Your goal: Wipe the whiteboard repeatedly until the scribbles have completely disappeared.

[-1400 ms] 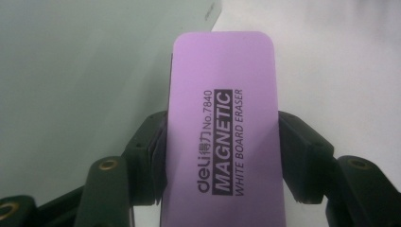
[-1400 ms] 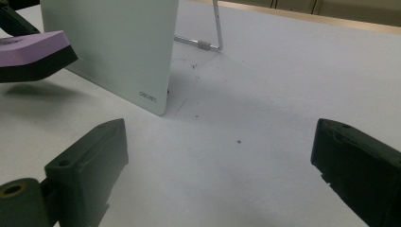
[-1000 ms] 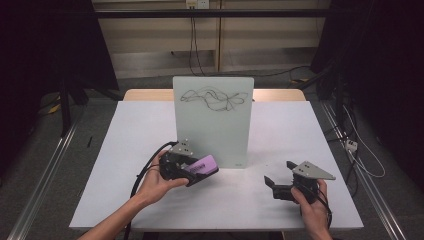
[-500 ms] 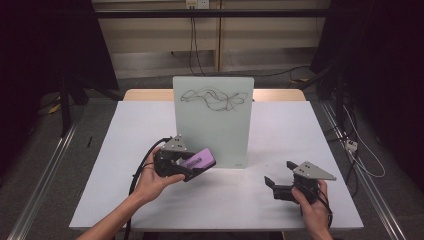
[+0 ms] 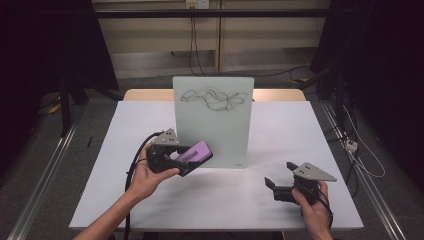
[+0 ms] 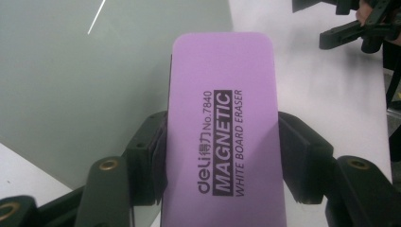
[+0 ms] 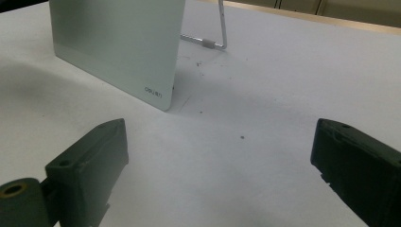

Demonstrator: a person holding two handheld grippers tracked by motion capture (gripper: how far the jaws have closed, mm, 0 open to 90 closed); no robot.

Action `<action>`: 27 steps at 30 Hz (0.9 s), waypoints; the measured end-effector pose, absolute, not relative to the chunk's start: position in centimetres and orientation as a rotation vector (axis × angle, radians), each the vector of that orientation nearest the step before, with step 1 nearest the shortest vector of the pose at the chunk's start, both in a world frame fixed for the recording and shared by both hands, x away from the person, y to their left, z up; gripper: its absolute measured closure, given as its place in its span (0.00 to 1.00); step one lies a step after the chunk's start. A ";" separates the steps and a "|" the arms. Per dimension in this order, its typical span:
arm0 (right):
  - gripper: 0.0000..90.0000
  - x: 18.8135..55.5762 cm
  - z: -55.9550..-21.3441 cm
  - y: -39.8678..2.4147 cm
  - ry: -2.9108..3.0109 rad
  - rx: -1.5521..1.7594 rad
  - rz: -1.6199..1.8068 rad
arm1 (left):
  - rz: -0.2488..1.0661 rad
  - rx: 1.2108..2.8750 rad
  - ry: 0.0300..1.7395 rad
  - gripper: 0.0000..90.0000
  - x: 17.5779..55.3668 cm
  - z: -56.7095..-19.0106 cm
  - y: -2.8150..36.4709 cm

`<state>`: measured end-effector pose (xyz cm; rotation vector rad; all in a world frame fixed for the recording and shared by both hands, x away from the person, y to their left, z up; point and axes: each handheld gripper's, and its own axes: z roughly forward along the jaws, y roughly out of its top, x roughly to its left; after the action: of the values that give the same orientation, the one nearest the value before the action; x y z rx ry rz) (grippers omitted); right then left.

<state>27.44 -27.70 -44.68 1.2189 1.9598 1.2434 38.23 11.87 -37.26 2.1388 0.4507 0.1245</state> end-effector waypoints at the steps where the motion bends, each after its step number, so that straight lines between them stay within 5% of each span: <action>1: 0.05 27.4 -44.7 -27.7 1.961 1.216 1.244 | 0.127 2.140 0.449 0.45 38.3 -37.1 12.0; 27: 0.06 27.6 -44.7 -27.5 1.972 1.215 1.237 | 0.279 2.092 0.462 0.45 39.0 -32.0 13.6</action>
<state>27.59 -27.49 -44.66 1.2153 1.9719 1.2371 38.98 13.55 -31.99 2.0925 0.4621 0.2787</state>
